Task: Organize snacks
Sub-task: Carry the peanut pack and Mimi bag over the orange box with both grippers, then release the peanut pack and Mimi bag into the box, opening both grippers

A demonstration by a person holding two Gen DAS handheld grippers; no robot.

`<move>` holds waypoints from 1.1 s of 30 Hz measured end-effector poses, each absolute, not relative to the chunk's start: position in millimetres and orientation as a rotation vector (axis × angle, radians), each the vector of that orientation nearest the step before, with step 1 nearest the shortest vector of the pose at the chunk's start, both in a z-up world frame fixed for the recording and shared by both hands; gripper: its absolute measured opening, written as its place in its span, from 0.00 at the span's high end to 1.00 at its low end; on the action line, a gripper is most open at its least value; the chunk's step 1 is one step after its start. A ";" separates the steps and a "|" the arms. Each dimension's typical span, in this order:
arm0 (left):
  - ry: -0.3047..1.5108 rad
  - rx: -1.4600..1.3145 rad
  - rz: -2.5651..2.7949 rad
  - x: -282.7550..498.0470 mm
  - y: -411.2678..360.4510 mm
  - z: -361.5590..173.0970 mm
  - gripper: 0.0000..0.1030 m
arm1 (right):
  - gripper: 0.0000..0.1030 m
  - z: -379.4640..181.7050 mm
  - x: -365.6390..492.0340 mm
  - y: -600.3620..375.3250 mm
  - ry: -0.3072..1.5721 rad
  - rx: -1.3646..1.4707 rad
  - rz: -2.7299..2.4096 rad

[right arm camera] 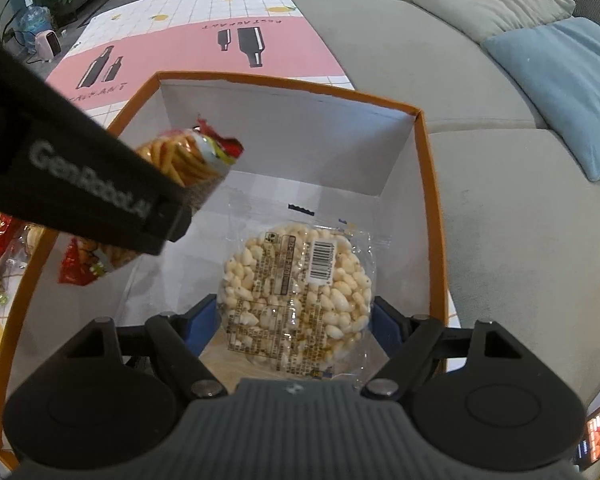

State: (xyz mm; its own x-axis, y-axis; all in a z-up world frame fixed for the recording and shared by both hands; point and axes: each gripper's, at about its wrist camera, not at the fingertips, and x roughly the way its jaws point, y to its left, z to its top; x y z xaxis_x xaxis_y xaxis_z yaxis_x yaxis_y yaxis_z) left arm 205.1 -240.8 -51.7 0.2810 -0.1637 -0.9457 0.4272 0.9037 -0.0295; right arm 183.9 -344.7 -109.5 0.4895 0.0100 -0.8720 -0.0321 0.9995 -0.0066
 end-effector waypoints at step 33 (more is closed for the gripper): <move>1.058 0.142 -0.318 175.6 -135.0 16.4 0.44 | 0.24 -53.1 179.9 -290.6 0.909 -0.056 0.034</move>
State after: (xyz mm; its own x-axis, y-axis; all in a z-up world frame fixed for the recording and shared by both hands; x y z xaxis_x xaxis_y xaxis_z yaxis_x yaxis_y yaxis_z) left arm 175.6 -135.0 16.4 0.4502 -0.1880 -0.8729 0.3238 0.9454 -0.0366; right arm 179.9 -290.6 -53.1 0.6142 0.0052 -0.7891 -0.0529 0.9980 -0.0346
